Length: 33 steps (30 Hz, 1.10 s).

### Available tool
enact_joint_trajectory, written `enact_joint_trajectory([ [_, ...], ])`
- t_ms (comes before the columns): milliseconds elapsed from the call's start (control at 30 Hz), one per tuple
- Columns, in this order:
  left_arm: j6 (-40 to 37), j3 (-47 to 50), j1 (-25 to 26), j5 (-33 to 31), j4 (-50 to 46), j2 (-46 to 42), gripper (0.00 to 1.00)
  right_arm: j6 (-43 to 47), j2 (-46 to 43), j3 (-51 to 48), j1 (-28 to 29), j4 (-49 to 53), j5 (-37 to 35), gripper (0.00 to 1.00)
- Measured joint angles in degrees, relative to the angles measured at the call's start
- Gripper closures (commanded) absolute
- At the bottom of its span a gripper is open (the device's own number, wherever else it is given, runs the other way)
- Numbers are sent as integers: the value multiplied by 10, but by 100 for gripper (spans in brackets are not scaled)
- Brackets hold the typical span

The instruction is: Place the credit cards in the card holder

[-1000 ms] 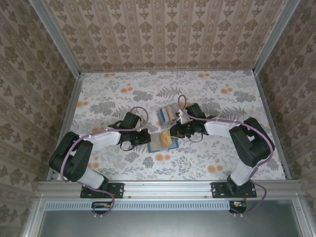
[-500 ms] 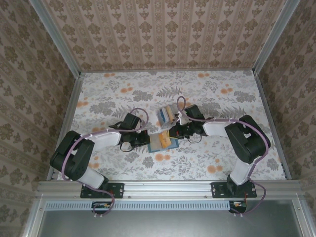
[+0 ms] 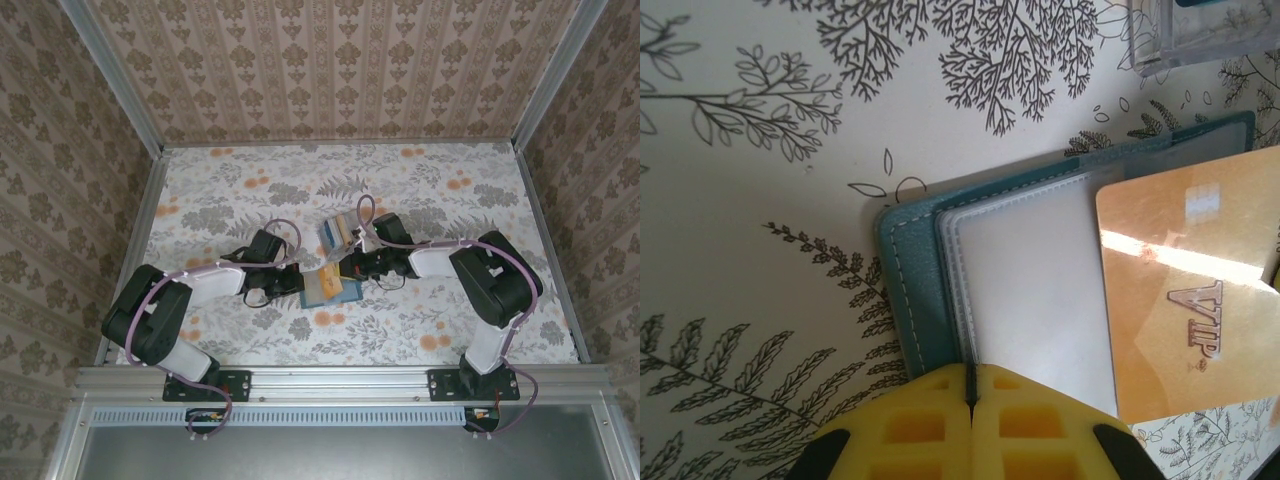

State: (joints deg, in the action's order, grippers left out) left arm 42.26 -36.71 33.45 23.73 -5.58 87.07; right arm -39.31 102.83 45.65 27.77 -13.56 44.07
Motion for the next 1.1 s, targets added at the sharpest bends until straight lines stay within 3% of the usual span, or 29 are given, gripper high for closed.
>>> enact_joint_trajectory([
  [667,0,7,0,0,15,0,98,0,-57,-58,8,49,-53,100],
  [1100,0,7,0,0,15,0,98,-19,-62,-59,9,31,-70,100],
])
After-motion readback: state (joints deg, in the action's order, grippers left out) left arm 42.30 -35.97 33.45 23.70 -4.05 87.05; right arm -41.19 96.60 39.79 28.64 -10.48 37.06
